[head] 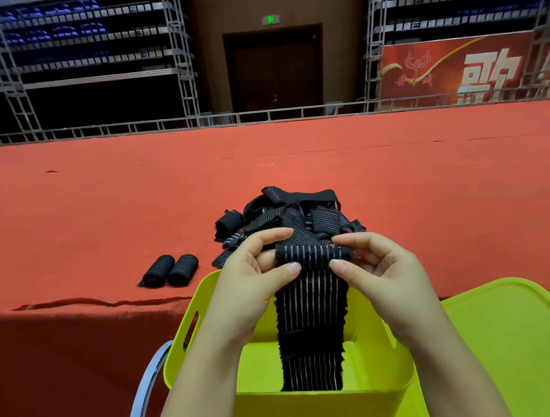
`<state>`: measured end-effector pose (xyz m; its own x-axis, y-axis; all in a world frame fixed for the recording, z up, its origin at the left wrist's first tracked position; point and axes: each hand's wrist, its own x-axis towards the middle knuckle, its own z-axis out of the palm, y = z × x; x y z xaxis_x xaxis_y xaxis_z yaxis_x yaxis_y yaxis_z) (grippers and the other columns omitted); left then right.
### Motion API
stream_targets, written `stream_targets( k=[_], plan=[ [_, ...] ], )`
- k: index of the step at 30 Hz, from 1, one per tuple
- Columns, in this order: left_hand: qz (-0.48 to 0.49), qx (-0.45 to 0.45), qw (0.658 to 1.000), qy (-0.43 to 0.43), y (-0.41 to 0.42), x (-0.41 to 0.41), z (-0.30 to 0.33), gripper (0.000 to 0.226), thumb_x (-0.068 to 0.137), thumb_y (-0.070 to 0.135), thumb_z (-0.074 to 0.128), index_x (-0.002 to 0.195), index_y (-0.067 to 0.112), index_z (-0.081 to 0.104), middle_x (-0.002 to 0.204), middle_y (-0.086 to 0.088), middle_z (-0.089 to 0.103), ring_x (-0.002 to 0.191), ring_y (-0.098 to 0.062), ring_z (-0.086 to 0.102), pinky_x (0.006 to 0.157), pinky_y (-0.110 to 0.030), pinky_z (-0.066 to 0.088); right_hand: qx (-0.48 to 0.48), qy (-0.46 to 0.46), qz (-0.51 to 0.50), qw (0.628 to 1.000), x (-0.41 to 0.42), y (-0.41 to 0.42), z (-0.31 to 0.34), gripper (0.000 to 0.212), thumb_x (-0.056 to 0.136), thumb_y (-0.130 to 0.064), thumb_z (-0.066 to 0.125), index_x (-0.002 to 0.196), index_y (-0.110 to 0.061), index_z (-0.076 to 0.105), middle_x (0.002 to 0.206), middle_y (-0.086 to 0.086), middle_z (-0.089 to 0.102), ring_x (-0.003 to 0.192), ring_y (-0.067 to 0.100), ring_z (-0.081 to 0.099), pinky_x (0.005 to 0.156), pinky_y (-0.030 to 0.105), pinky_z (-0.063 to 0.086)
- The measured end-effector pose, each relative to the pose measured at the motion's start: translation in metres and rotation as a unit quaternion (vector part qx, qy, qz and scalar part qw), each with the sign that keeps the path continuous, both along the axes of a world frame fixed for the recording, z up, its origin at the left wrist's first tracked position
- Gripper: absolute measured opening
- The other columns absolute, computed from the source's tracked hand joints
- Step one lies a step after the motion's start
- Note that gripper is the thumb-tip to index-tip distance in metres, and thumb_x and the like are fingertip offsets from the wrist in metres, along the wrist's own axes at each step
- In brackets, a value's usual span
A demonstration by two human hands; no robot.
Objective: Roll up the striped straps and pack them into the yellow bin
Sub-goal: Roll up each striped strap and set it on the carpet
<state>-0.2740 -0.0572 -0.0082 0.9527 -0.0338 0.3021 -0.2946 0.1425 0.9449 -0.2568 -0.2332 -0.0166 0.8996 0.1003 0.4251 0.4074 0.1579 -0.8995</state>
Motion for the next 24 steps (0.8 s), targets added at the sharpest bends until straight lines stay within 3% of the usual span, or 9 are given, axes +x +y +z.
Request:
stream_targets(
  k=[7, 12, 16, 20, 22, 24],
  plan=[
    [-0.004, 0.026, 1.000, 0.013, 0.0016, -0.0020, 0.0001, 0.032, 0.085, -0.011, 0.060, 0.108, 0.013, 0.063, 0.087, -0.004, 0.075, 0.084, -0.015, 0.070, 0.070, -0.023, 0.054, -0.064, -0.026, 0.004, 0.998, -0.0005, -0.0022, 0.0014, 0.024, 0.081, 0.001, 0.069, 0.093, -0.020, 0.071, 0.093, 0.003, 0.073, 0.085, 0.009, 0.068, 0.078, 0.024, 0.053],
    [-0.013, 0.057, 0.998, 0.039, -0.0001, -0.0003, -0.0017, 0.030, 0.079, 0.029, 0.077, 0.106, 0.020, 0.066, 0.085, -0.001, 0.071, 0.087, -0.016, 0.069, 0.076, -0.033, 0.054, -0.055, -0.078, -0.043, 0.994, 0.0007, -0.0010, 0.0024, 0.029, 0.079, 0.005, 0.070, 0.088, -0.022, 0.071, 0.092, 0.000, 0.072, 0.086, 0.008, 0.067, 0.080, 0.020, 0.052],
    [0.013, 0.049, 0.998, 0.032, -0.0040, 0.0023, -0.0011, 0.035, 0.073, 0.046, 0.063, 0.098, 0.023, 0.071, 0.089, 0.003, 0.071, 0.088, -0.018, 0.066, 0.073, -0.032, 0.053, -0.053, -0.096, -0.053, 0.993, 0.0020, 0.0026, -0.0002, 0.033, 0.075, 0.011, 0.070, 0.084, -0.021, 0.071, 0.092, -0.007, 0.073, 0.088, 0.005, 0.068, 0.080, 0.014, 0.050],
    [0.027, 0.032, 0.999, 0.014, -0.0067, 0.0020, -0.0027, 0.028, 0.073, 0.039, 0.064, 0.095, 0.022, 0.072, 0.080, 0.009, 0.069, 0.081, -0.010, 0.062, 0.073, -0.033, 0.048, -0.056, -0.091, -0.037, 0.994, 0.0028, 0.0011, -0.0023, 0.034, 0.074, 0.012, 0.071, 0.083, -0.021, 0.072, 0.100, -0.002, 0.072, 0.102, 0.005, 0.066, 0.082, 0.014, 0.049],
    [0.025, 0.025, 0.999, 0.004, -0.0064, 0.0018, -0.0041, 0.027, 0.072, 0.033, 0.066, 0.097, 0.023, 0.071, 0.078, 0.009, 0.069, 0.079, -0.008, 0.062, 0.073, -0.031, 0.048, -0.062, -0.069, -0.012, 0.996, 0.0017, -0.0012, -0.0015, 0.021, 0.076, -0.003, 0.075, 0.088, -0.021, 0.073, 0.107, -0.005, 0.071, 0.104, -0.001, 0.063, 0.082, 0.012, 0.048],
    [0.018, 0.023, 1.000, -0.006, -0.0059, 0.0013, -0.0041, 0.032, 0.072, 0.028, 0.066, 0.103, 0.022, 0.068, 0.079, 0.008, 0.071, 0.080, -0.007, 0.065, 0.072, -0.026, 0.050, -0.053, -0.043, -0.002, 0.998, 0.0012, -0.0028, -0.0010, 0.018, 0.077, -0.020, 0.076, 0.095, -0.020, 0.072, 0.102, -0.009, 0.072, 0.094, -0.001, 0.066, 0.080, 0.014, 0.050]
  ],
)
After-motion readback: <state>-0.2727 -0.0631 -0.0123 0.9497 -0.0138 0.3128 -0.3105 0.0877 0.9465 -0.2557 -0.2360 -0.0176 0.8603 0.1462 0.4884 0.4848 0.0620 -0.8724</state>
